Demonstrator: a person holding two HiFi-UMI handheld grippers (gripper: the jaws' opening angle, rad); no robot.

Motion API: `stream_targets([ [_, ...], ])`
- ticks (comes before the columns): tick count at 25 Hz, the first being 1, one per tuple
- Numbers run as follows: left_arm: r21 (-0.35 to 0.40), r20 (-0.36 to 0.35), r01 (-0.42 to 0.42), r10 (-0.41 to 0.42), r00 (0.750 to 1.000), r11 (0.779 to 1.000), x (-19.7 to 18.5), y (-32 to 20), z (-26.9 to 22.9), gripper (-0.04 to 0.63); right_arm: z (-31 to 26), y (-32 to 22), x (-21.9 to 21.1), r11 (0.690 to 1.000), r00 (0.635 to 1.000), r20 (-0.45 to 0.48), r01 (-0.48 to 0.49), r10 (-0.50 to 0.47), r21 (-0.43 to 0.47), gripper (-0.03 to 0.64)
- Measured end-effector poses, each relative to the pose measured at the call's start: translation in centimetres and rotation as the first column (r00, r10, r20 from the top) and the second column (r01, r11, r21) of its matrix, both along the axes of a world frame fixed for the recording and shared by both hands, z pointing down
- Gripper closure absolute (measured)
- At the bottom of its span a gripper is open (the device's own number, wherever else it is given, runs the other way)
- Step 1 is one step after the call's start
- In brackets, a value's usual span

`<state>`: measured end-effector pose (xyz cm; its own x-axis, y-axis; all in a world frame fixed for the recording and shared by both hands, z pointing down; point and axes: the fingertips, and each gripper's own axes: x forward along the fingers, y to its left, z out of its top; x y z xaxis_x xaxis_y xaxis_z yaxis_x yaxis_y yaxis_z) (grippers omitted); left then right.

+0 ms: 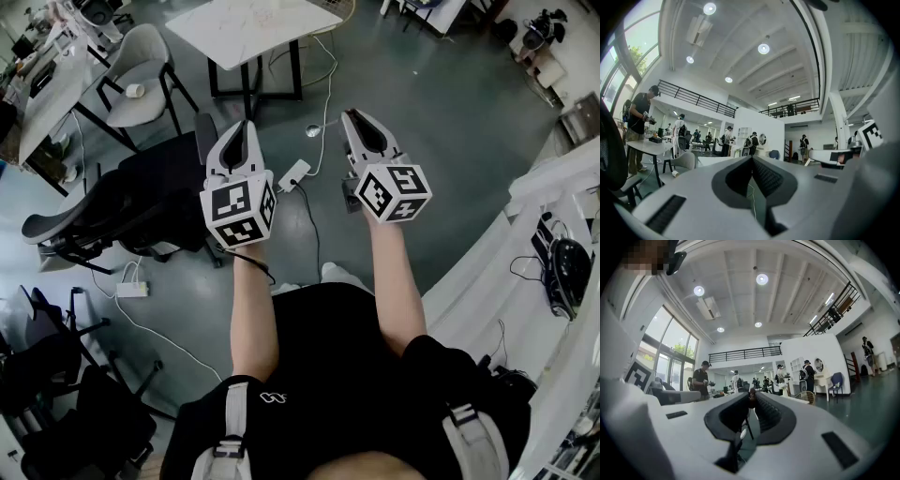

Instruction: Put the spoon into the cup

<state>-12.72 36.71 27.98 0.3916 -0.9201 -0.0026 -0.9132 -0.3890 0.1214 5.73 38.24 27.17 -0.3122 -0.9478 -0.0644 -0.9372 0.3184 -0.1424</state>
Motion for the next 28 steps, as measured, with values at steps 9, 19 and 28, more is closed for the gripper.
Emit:
stream_targets([
  [9,0.005,-0.023,0.009,-0.008,1.0,1.0,-1.5,-1.9,-0.3,0.58,-1.4,-1.4,-1.0,0.999,0.999,-0.043,-0.006,0.008,0.035,0.569],
  [19,0.016,-0.056,0.003,-0.002,0.998,1.0,-1.4,-4.7,-0.9,0.58,-2.2,-3.2,1.1,0.998,0.997,-0.057,-0.046,0.048,0.038,0.569],
  [28,0.039,-0.068,0.013,-0.01,0.998,0.999,-1.3,-9.9,-2.0,0.58,-4.3,-8.3,1.3,0.99,1.0,-0.016,0.023,-0.021,0.137,0.569],
])
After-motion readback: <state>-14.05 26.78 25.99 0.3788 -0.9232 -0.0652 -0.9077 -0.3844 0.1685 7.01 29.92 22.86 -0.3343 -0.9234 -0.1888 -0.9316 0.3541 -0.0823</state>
